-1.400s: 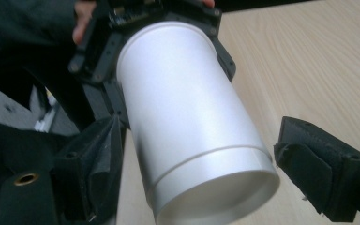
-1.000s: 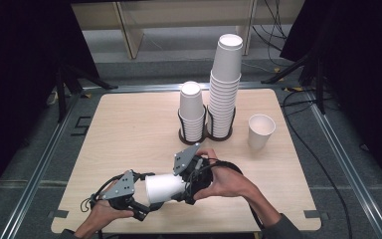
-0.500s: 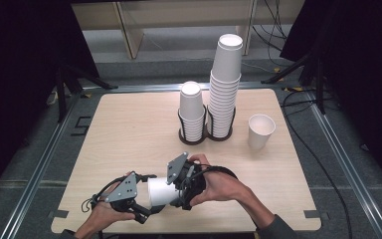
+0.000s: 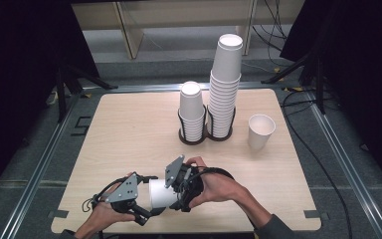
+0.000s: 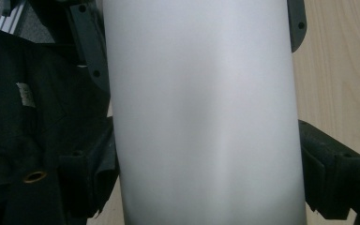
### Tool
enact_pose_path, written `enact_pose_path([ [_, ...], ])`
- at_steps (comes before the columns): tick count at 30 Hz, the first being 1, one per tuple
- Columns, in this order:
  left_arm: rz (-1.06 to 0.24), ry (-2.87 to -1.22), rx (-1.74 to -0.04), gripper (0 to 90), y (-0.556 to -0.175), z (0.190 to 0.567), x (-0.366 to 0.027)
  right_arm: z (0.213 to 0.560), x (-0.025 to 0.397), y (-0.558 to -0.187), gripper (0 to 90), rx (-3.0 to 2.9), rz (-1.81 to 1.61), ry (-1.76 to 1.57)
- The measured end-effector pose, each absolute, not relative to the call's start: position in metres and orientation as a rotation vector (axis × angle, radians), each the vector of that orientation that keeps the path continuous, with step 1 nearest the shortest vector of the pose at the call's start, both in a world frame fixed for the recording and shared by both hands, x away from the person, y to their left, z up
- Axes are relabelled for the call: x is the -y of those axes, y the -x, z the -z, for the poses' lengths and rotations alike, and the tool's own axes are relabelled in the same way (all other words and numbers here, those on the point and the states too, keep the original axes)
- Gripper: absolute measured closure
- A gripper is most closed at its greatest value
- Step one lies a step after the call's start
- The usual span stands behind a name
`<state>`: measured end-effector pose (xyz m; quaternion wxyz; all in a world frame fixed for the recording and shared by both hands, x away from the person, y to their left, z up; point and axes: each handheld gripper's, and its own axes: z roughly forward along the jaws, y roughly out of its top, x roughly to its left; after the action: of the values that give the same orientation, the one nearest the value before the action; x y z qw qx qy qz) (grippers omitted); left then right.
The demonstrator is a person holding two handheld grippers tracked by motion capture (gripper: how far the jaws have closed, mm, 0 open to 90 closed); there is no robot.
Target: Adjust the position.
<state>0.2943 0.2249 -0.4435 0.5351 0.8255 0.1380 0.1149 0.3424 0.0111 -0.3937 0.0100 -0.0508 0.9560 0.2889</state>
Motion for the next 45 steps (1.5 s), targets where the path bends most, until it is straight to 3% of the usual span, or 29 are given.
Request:
enact_pose_path([
  [8, -0.211, -1.829, -0.362, 4.9, -0.298, 0.448, -0.228, 0.392, -0.003, -0.345, 20.2, -2.985, -0.982, 0.146],
  [15, -0.237, -1.738, -0.384, 5.5, -0.298, 0.442, -0.237, 0.386, 0.009, -0.351, 20.5, -2.954, -1.079, 0.097],
  [18, -0.214, -1.628, -0.426, 14.6, -0.301, 0.438, -0.246, 0.384, 0.019, -0.356, 20.4, -2.927, -1.109, 0.026],
  [21, -0.208, -1.540, -0.474, 10.8, -0.303, 0.437, -0.252, 0.380, 0.029, -0.361, 20.3, -2.866, -1.252, -0.076],
  [26, -0.227, -1.525, -0.511, 13.0, -0.305, 0.436, -0.255, 0.377, 0.036, -0.364, 20.2, -2.766, -1.396, -0.210],
  [35, -0.218, -1.523, -0.554, 13.4, -0.306, 0.436, -0.253, 0.382, 0.030, -0.365, 20.2, -2.712, -1.455, -0.121],
  [45, -0.221, -1.555, -0.559, 0.0, -0.305, 0.438, -0.246, 0.385, 0.023, -0.360, 20.3, -2.723, -1.521, -0.068],
])
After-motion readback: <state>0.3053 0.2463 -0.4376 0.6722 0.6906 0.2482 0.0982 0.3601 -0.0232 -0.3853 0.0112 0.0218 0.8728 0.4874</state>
